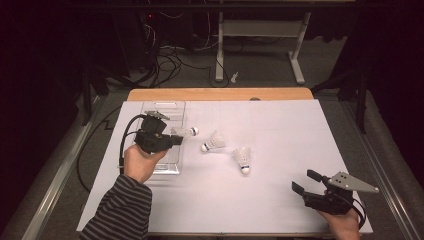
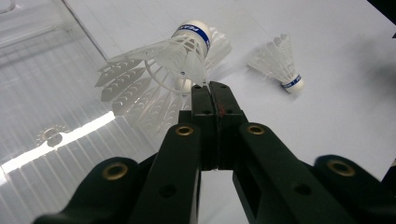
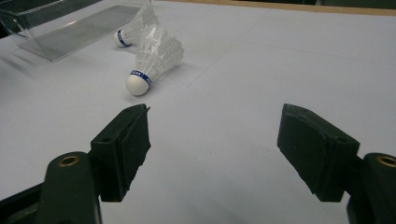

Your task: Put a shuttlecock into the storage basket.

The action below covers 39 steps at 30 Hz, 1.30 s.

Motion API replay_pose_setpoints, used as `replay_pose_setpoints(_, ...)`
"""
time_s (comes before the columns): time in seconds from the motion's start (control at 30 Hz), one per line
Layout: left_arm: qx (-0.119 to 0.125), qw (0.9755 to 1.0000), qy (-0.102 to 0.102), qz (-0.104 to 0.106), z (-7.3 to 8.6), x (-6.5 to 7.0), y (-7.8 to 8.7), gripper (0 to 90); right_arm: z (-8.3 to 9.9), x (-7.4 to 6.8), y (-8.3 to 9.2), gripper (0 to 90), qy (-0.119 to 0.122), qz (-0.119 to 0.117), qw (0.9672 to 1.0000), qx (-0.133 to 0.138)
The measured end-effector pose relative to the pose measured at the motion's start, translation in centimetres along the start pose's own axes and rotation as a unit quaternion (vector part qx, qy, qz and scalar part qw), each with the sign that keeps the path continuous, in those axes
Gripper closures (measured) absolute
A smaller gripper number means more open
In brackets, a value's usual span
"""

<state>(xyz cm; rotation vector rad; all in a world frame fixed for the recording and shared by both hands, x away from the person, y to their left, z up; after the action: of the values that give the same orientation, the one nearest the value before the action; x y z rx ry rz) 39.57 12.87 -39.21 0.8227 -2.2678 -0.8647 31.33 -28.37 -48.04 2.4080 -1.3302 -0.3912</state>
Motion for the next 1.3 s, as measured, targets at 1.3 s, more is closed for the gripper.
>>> replay_pose_setpoints(1.3,0.01,0.9956,0.069,-0.063,-2.0,-6.0,-1.1,89.9,0.0,0.1,0.0,25.9,-0.001,0.0,1.0,0.001)
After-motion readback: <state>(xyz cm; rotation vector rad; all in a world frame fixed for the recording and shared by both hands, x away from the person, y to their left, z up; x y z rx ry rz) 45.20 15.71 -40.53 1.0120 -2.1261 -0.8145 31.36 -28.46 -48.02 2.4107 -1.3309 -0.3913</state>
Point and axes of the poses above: each handheld gripper's, and its own axes: y roughly backward along the jaws, z roughly out of its underside, x roughly to its right, the point moved 7 cm from there along -y, roughly forward along the jaws, and after that the axes turned 4 degrees about z, right-handed, at the moved point
